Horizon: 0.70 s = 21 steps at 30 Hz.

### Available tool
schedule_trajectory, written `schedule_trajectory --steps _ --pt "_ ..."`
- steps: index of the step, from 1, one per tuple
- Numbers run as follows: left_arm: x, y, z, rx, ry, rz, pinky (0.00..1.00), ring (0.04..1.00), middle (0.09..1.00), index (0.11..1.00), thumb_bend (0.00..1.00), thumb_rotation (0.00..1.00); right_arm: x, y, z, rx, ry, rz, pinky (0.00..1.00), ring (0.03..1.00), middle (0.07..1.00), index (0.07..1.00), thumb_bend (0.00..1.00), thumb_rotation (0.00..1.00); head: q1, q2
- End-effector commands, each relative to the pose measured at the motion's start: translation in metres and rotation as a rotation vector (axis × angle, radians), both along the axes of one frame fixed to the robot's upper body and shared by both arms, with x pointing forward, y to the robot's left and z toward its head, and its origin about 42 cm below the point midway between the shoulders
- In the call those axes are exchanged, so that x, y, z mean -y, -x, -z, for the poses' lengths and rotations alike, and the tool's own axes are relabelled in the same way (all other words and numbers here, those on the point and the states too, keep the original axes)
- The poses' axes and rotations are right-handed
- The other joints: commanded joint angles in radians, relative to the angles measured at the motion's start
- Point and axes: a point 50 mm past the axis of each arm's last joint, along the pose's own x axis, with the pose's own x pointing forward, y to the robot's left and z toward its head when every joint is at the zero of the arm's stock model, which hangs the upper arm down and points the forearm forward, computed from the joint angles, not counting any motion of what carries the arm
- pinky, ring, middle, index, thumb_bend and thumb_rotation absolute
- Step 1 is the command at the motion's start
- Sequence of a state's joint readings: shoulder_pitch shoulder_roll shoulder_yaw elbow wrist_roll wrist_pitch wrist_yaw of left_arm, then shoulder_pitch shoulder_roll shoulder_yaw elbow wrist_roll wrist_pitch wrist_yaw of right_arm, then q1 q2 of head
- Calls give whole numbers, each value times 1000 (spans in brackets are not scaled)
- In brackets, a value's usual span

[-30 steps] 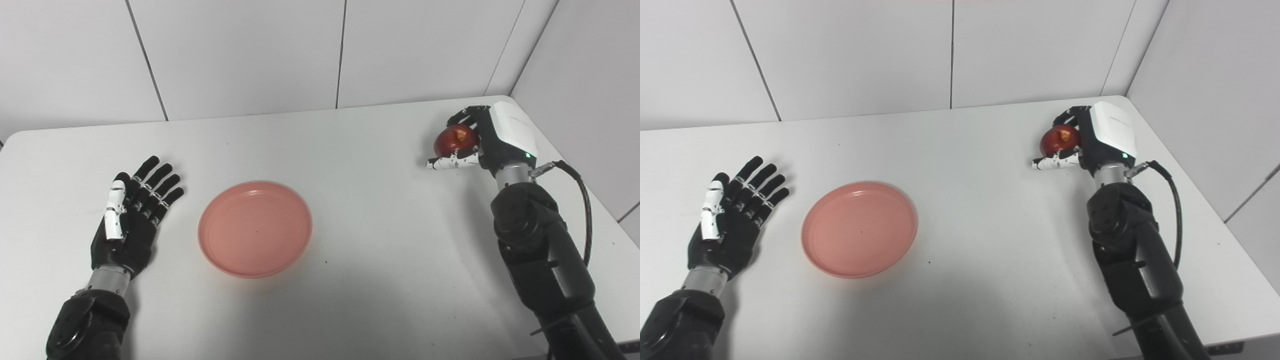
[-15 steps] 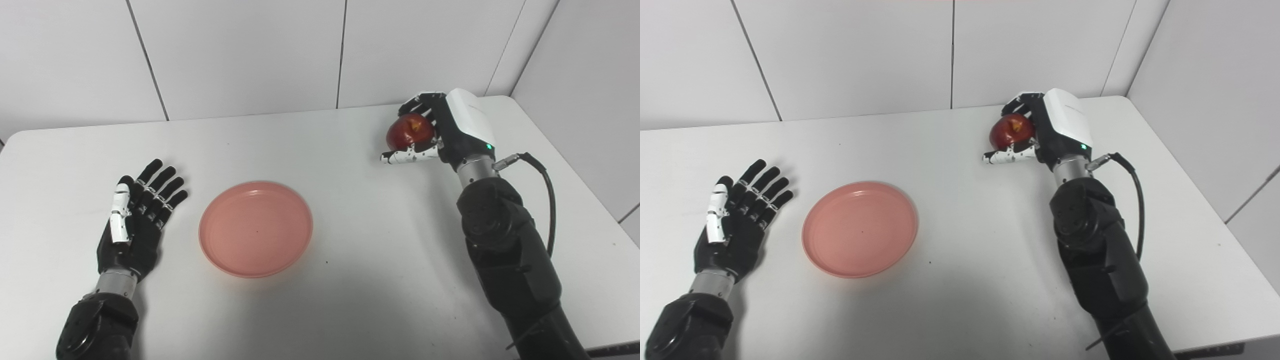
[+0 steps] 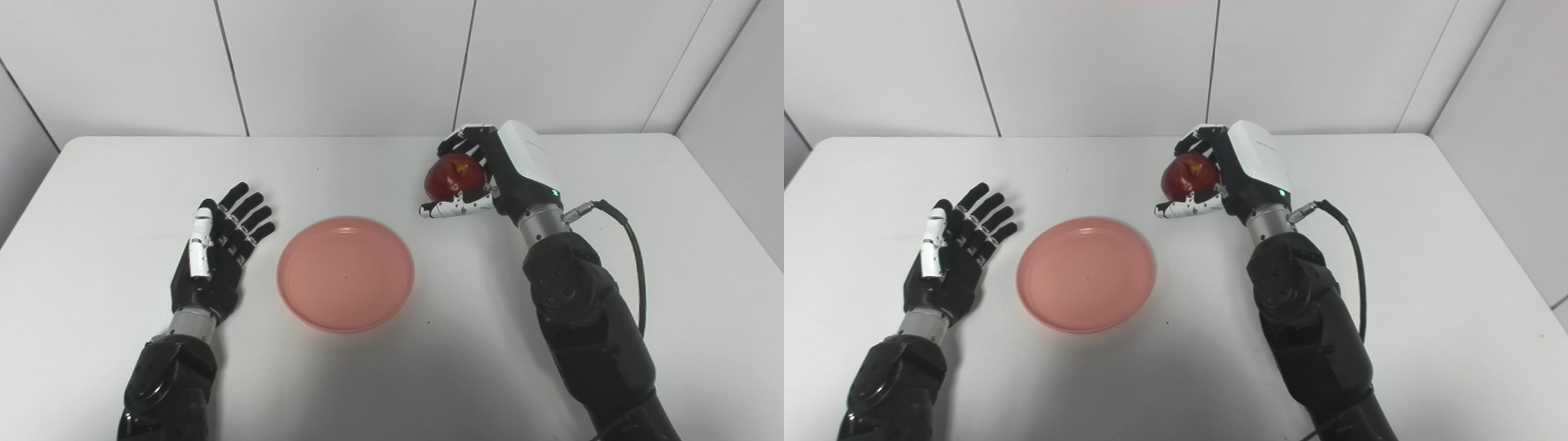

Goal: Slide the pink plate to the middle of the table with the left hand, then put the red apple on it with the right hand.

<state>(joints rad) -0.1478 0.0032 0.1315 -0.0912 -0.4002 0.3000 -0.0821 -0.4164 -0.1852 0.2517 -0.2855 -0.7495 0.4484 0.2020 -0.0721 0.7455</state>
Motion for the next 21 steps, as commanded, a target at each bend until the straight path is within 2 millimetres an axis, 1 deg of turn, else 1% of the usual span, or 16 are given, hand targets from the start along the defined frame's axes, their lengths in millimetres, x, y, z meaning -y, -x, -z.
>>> schedule_trajectory --steps 1,4,10,15,21 --pt "5 -5 -17 56 -10 -1 783 803 811 797 378 1000 -14 -6 -26 113 4 -49 315 389 447 515 528 0 33 2" --pt "7 -5 -17 57 -12 -2 777 801 809 796 377 1000 -24 -7 -25 111 5 -75 305 379 447 518 527 0 64 3" --pt "12 -5 -18 61 -8 -1 769 800 809 799 376 1000 -48 -5 -21 89 -7 -132 316 398 455 510 529 0 113 3" --pt "15 -4 -19 58 -2 -9 761 796 805 792 370 1000 -66 -4 -15 50 -23 -176 286 373 443 517 527 0 135 4" --pt "17 -3 -20 59 -10 -12 763 796 805 791 374 1000 -85 -2 -7 25 -33 -222 278 358 436 520 527 0 153 6"
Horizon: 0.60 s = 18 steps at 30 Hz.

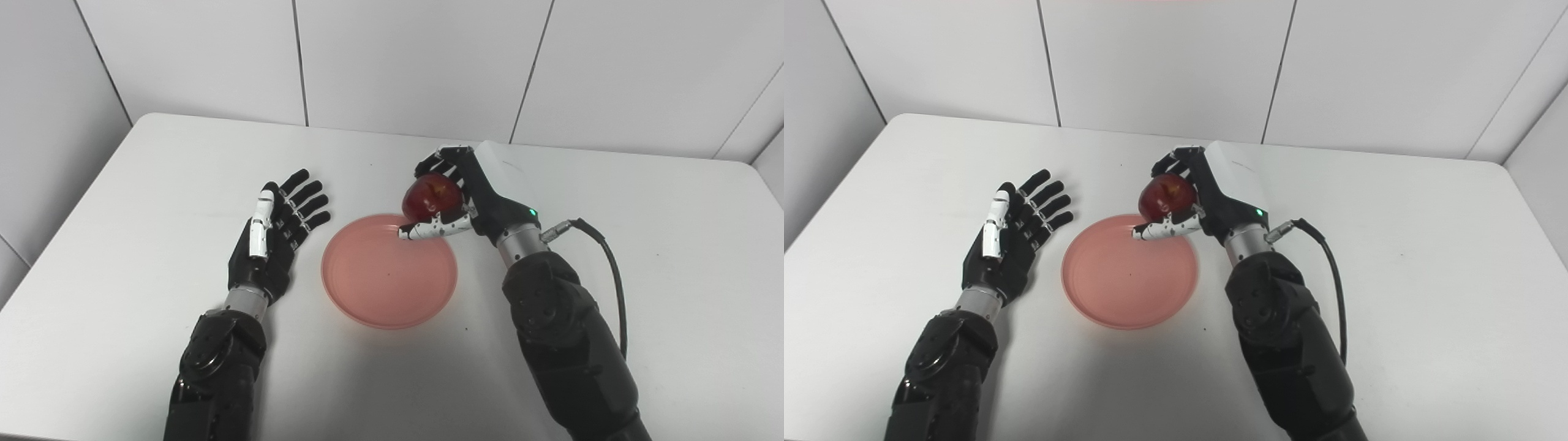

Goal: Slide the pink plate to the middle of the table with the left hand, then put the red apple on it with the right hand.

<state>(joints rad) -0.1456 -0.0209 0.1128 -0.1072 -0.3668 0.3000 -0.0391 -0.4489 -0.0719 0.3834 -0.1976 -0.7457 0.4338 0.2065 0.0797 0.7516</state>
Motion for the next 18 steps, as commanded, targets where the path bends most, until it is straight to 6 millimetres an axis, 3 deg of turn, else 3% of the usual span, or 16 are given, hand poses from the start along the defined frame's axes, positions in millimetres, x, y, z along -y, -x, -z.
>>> schedule_trajectory --steps 1,18 --pt "7 -4 -18 65 4 14 764 797 805 791 373 1000 -16 -2 -21 91 -26 -60 276 355 432 522 526 0 1 0" --pt "5 -4 -16 55 10 -19 776 804 811 792 378 1000 -39 -2 9 -8 -20 -87 277 362 429 522 526 0 14 -1"
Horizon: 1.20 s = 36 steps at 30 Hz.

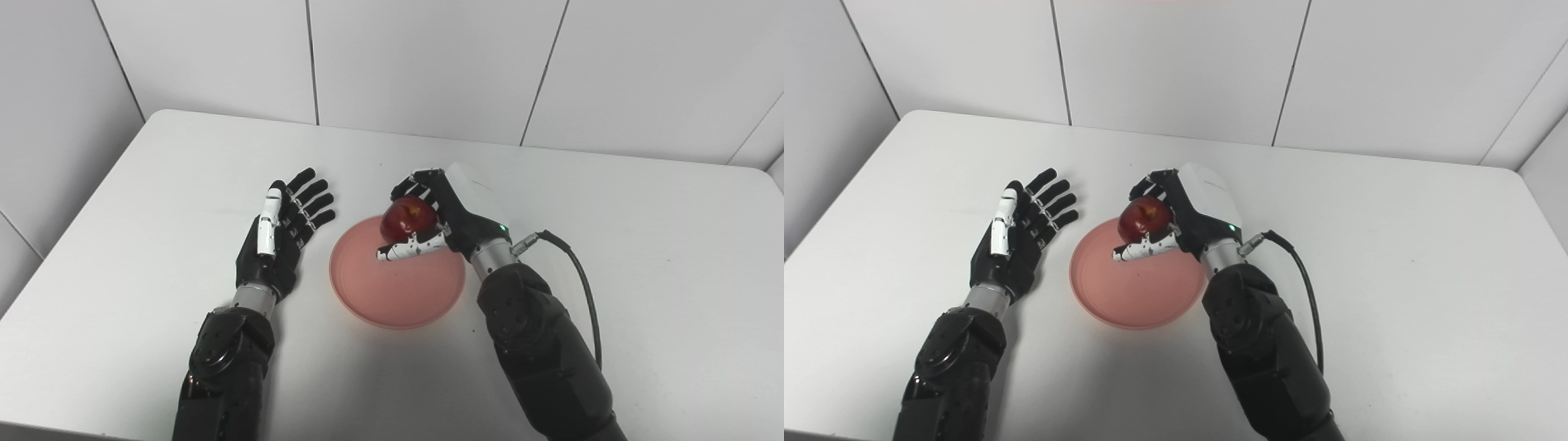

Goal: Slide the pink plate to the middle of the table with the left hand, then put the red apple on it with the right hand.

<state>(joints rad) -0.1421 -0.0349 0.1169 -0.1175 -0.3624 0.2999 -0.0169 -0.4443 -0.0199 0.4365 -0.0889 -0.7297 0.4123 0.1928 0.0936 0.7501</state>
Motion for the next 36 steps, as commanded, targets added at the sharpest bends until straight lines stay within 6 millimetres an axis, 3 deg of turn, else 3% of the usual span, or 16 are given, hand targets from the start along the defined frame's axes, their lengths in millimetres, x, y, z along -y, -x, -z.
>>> schedule_trajectory --steps 1,20,36 --pt "3 -5 -15 57 0 3 776 804 810 791 380 1000 -10 0 -16 76 -30 -29 280 365 430 522 525 0 1 0" --pt "1 -6 -15 60 -9 -1 770 796 799 781 382 1000 -10 4 12 0 6 -41 296 376 435 520 526 0 0 3" --pt "2 -5 -16 61 -4 0 769 797 803 789 380 1000 -8 3 23 -19 25 -50 307 392 444 514 528 0 -5 6"
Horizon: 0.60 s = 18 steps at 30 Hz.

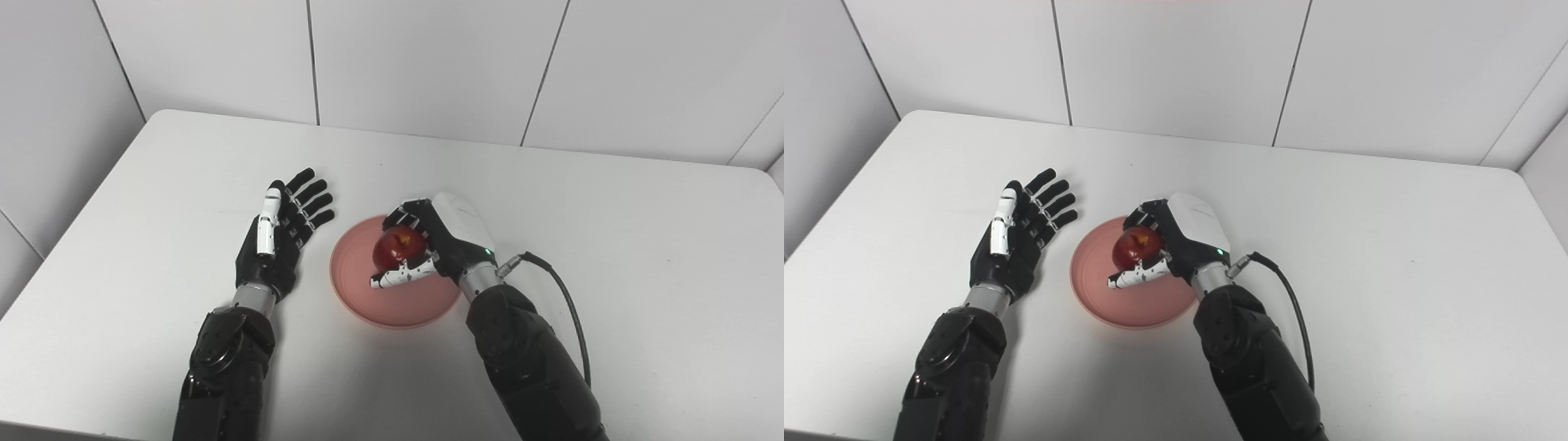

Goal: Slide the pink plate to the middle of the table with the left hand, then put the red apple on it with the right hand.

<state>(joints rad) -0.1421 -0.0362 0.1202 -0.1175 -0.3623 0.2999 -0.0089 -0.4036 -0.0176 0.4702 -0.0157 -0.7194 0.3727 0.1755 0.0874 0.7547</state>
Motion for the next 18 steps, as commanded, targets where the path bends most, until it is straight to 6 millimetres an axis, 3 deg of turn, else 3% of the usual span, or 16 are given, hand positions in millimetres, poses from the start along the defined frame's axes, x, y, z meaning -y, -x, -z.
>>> schedule_trajectory --steps 1,12,13,15,16,18 --pt "3 -5 -16 65 -7 10 770 797 803 788 382 1000 -2 -3 -10 49 -8 -22 312 398 447 512 528 0 1 1" --pt "2 -5 -16 63 -4 12 772 799 804 790 381 1000 0 -1 -10 41 5 -18 370 468 476 507 529 6 -2 2" --pt "2 -5 -16 65 -5 14 774 801 806 792 381 1000 0 0 -11 40 3 -17 393 490 542 498 525 89 -2 2" --pt "2 -5 -16 64 -3 12 775 802 807 793 381 1000 0 0 -12 36 0 -16 415 512 585 494 523 132 -4 3" --pt "2 -5 -16 62 -1 10 772 800 805 791 381 1000 0 1 -12 34 -1 -16 452 549 622 578 733 174 -4 3" --pt "2 -5 -16 61 1 8 771 799 805 790 381 1000 1 1 -14 24 2 -20 489 586 658 642 847 210 -6 3"
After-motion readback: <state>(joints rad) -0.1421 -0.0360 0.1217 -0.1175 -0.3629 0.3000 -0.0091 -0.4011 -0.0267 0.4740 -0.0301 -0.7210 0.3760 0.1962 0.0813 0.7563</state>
